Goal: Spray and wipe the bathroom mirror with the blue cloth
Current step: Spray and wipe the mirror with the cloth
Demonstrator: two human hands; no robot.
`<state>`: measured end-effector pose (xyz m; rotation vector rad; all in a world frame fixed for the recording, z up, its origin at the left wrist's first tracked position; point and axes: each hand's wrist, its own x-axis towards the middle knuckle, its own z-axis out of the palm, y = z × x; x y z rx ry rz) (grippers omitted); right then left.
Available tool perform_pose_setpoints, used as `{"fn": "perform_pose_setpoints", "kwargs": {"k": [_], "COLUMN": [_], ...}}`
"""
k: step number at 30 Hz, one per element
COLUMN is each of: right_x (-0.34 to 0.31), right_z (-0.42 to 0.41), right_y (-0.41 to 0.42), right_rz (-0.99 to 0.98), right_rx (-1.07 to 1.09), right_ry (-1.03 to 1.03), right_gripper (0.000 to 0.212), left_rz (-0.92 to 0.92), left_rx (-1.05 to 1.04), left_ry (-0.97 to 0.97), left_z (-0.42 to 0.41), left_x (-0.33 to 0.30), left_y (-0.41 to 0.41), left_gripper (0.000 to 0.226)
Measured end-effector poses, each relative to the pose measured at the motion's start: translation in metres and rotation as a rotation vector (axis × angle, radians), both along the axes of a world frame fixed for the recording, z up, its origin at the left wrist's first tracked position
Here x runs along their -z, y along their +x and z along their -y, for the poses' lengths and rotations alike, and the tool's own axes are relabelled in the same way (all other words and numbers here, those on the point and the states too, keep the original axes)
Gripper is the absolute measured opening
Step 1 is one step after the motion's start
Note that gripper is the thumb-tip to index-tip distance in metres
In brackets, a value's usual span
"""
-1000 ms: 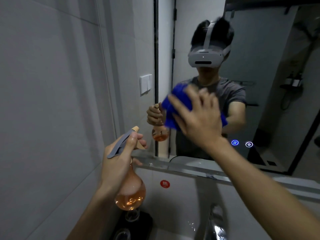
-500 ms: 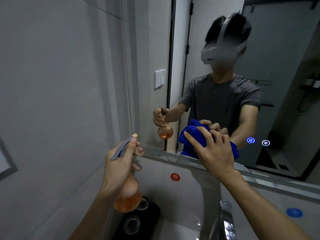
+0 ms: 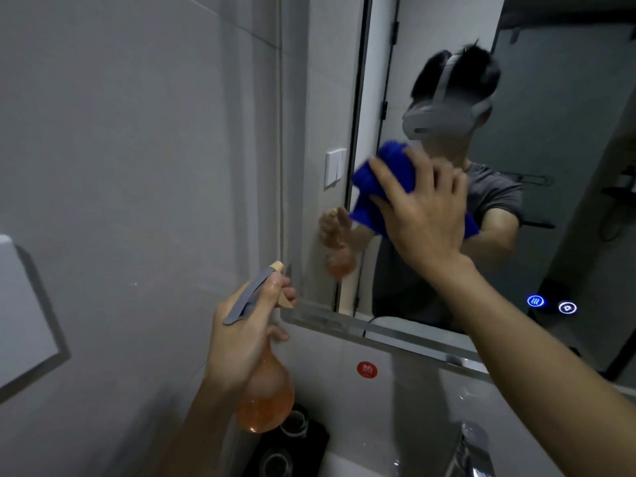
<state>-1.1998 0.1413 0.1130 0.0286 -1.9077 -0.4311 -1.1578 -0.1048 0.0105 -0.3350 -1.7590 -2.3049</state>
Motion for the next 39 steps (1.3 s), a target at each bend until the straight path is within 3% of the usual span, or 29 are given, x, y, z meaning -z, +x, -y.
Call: {"fn": "perform_pose_setpoints", "kwargs": {"k": [4, 10, 14, 16, 19, 22, 25, 28, 34, 37, 39], "right_x": [-0.016, 0.141, 0.198, 0.188, 0.136, 0.049, -0.031, -0.059, 0.049, 0.137, 0.189], "right_z": [0.047, 0.069, 0.048, 0.037, 0.030, 0.035, 0.054, 0.082, 0.109, 0.097, 0.079], "right_y": [-0.030, -0.042, -0.024, -0.021, -0.022, -0.026, -0.043, -0.058, -0.072, -0.059, -0.044], "right_rz": [-0.004, 0.357, 0.560, 0.527, 0.312, 0.162, -0.006, -0.037, 0.217, 0.442, 0.606], "right_rx": [0.014, -0.097, -0.100, -0.133, -0.142, -0.086, -0.021, -0.020, -0.090, -0.128, -0.123], "right_ry": [-0.102, 0.256, 0.390, 0.420, 0.357, 0.173, -0.025, -0.124, 0.116, 0.245, 0.427], "right_gripper": [0.054, 0.081, 0.075, 0.068, 0.062, 0.071, 0.061, 0.056, 0.076, 0.076, 0.065], "left_rz": [-0.064, -0.085, -0.066, -0.066, -0.072, -0.080, -0.095, -0.116, -0.130, -0.117, -0.105], "left_rx": [-0.022, -0.024, -0.024, -0.032, -0.039, -0.025, -0.022, -0.043, -0.077, -0.074, -0.070], "left_ry": [0.053, 0.040, -0.001, -0.003, 0.032, 0.054, 0.070, 0.075, 0.071, 0.048, 0.034], "left_z": [0.005, 0.016, 0.026, 0.026, 0.019, 0.014, 0.014, 0.017, 0.020, 0.024, 0.025], "left_x": [-0.013, -0.016, -0.014, -0.013, -0.014, -0.017, -0.023, -0.027, -0.027, -0.025, -0.024], "left_y": [-0.002, -0.006, -0.010, -0.010, -0.010, -0.010, -0.011, -0.013, -0.011, -0.010, -0.009], "left_gripper": [0.037, 0.030, 0.034, 0.034, 0.031, 0.024, 0.031, 0.027, 0.021, 0.023, 0.026]}}
